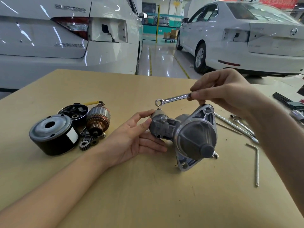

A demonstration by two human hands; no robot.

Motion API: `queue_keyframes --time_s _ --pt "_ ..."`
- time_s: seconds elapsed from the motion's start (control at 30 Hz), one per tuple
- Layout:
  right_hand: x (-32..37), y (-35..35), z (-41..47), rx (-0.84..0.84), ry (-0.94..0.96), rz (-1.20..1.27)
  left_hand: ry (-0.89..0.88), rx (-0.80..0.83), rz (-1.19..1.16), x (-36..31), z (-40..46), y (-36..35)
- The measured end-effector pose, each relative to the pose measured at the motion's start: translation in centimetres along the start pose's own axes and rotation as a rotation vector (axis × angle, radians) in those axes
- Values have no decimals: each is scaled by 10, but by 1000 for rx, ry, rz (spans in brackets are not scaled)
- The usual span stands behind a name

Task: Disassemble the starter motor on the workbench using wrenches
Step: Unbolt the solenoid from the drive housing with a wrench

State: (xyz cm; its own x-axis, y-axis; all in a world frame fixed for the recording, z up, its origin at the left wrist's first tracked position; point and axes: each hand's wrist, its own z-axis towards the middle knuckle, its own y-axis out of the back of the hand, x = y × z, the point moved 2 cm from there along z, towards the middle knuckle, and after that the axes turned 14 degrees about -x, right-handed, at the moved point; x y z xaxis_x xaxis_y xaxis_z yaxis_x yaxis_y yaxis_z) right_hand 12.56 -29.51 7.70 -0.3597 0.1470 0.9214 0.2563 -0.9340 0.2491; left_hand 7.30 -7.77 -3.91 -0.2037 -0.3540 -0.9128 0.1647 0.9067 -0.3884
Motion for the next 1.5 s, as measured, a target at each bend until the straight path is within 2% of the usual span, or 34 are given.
queue_keyframes --time_s 0.1,0.23,0.37,0.53,0.87,1.3,1.5 --pt "-15 -2 3 -50 -117 208 1 3 -6 0 1 0" --pt "-24 -9 3 -104 -165 313 5 11 -13 0 1 1" --pt "-18 -7 0 -69 -157 189 9 16 -17 0 1 2" --pt "-10 -8 -3 -123 -60 20 0 17 -21 0 0 1" --pt "-5 -9 -3 -153 47 2 6 17 -9 0 0 3" --pt "13 -9 -9 -155 115 -200 3 1 -3 1 1 3" --pt "33 -37 9 -144 199 -322 15 0 -2 -1 0 1"
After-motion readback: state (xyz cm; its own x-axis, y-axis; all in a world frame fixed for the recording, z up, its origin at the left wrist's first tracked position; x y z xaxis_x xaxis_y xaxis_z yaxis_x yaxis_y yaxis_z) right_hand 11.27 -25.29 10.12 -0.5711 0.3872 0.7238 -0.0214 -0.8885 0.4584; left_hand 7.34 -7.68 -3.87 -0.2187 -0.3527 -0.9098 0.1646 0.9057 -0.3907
